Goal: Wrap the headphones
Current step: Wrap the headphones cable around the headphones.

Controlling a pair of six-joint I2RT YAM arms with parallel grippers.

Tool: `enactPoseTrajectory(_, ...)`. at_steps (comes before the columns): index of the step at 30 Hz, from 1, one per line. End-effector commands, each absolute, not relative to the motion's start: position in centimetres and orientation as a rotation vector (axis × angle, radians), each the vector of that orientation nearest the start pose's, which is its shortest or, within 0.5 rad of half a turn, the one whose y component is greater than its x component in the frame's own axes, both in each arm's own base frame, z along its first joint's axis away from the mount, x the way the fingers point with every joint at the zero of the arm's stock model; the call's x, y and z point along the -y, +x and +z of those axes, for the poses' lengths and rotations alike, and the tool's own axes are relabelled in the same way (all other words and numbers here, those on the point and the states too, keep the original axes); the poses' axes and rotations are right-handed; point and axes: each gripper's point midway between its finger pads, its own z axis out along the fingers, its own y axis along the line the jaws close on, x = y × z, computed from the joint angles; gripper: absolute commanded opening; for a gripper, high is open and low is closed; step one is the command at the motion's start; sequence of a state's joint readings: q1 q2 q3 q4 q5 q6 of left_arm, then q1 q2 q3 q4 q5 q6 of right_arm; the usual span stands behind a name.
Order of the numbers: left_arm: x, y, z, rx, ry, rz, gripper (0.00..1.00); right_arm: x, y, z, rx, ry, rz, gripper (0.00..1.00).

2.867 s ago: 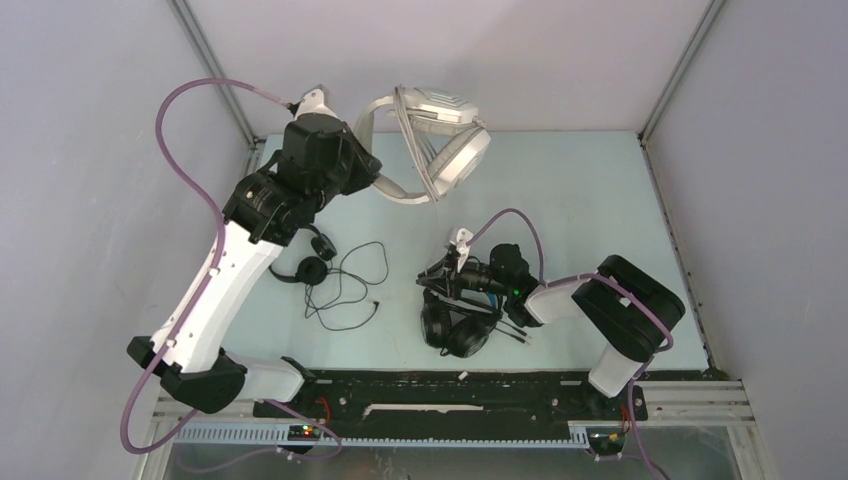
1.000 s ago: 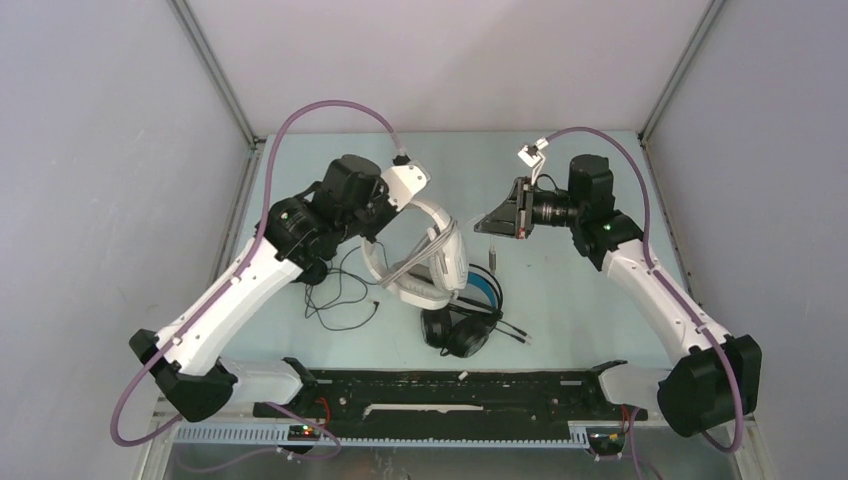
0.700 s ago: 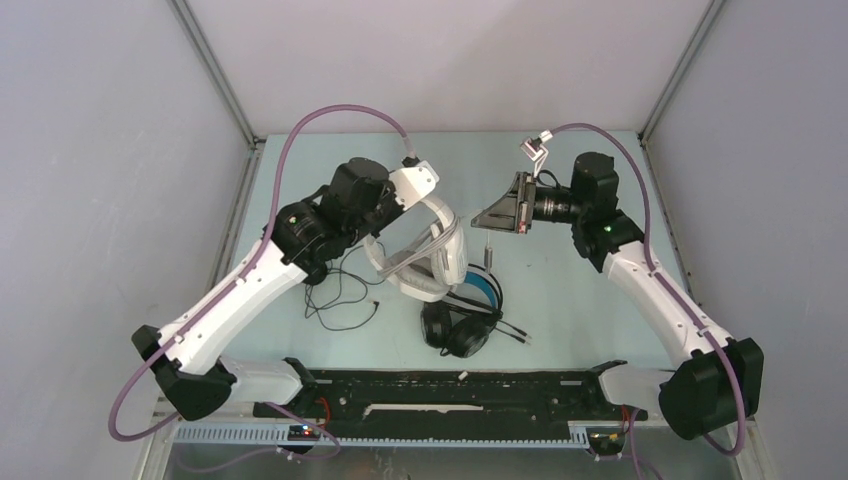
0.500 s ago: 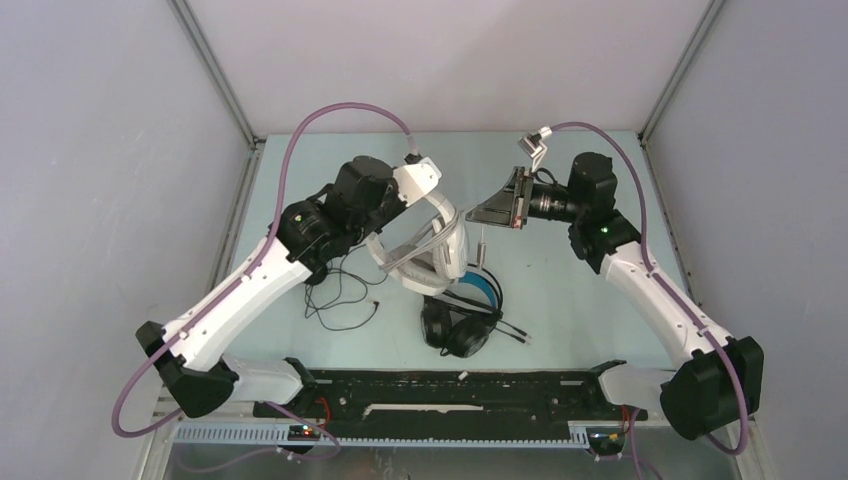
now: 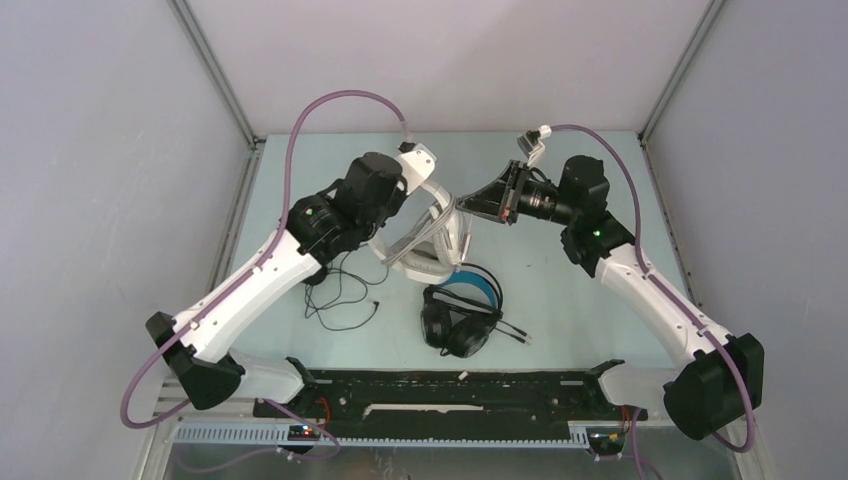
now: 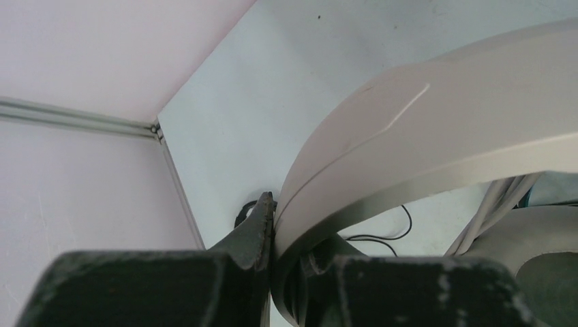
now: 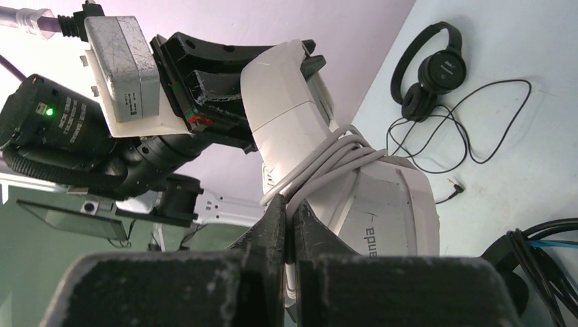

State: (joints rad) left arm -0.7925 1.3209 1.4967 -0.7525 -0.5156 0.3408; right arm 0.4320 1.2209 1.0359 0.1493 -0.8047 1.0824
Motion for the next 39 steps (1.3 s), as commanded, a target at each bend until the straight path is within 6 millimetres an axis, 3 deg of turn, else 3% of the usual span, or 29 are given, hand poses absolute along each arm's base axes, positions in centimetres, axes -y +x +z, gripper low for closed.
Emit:
enactPoseTrajectory(1, 15.9, 32.0, 31.8, -1.992, 0.71, 0.388, 0.0, -28.7, 24.4, 40.7, -1.716, -0.155, 1.758, 0.03)
enactPoseTrajectory(5, 16.3, 32.4, 31.9, -2.035, 0.609, 0.372, 0.0, -29.1, 25.0, 40.8, -1.708, -0.099, 1.74, 0.04)
enactPoseTrajectory(8, 16.6, 32.5, 31.9, -2.051, 0.541, 0.34, 0.0, -29.4, 25.5, 40.4, -1.713, -0.07, 1.721, 0.11)
enactPoseTrajectory(11, 17.1, 32.5, 31.8, -2.059, 0.501, 0.295, 0.0, -29.5, 25.7, 40.1, -1.723, -0.054, 1.704, 0.07)
enactPoseTrajectory(13, 17.2, 32.5, 31.7, -2.067, 0.464, 0.283, 0.0, -29.7, 25.5, 40.2, -1.716, -0.064, 1.698, 0.0)
enactPoseTrajectory(19, 17.2, 32.7, 31.7, -2.078, 0.358, 0.268, 0.0, -30.4, 24.9, 40.7, -1.722, -0.094, 1.68, 0.0)
enactPoseTrajectory(21, 17.3, 32.8, 31.7, -2.08, 0.343, 0.264, 0.0, -30.5, 24.7, 41.1, -1.709, -0.092, 1.696, 0.07)
enactPoseTrajectory(23, 17.2, 32.9, 31.6, -2.082, 0.317, 0.269, 0.0, -30.7, 24.3, 41.6, -1.691, -0.101, 1.717, 0.08)
enactPoseTrajectory(24, 17.2, 32.9, 31.7, -2.08, 0.302, 0.261, 0.0, -30.8, 24.0, 41.9, -1.682, -0.109, 1.723, 0.01)
enactPoseTrajectory(25, 17.3, 32.9, 31.8, -2.077, 0.286, 0.249, 0.0, -30.9, 23.9, 41.9, -1.681, -0.107, 1.723, 0.0)
enactPoseTrajectory(29, 17.8, 32.9, 32.2, -2.065, 0.217, 0.181, 0.0, -31.0, 24.0, 41.9, -1.681, -0.088, 1.716, 0.0)
enactPoseTrajectory(32, 18.0, 33.0, 32.4, -2.046, 0.168, 0.137, 0.0, -31.0, 24.1, 42.4, -1.664, -0.071, 1.73, 0.07)
enactPoseTrajectory(37, 17.6, 33.2, 33.7, -1.959, 0.052, 0.076, 0.0, -31.4, 24.3, 42.9, -1.629, -0.11, 1.697, 0.0)
enactPoseTrajectory(39, 17.3, 33.2, 34.5, -1.914, -0.008, 0.042, 0.0, -31.8, 24.6, 42.8, -1.642, -0.134, 1.663, 0.05)
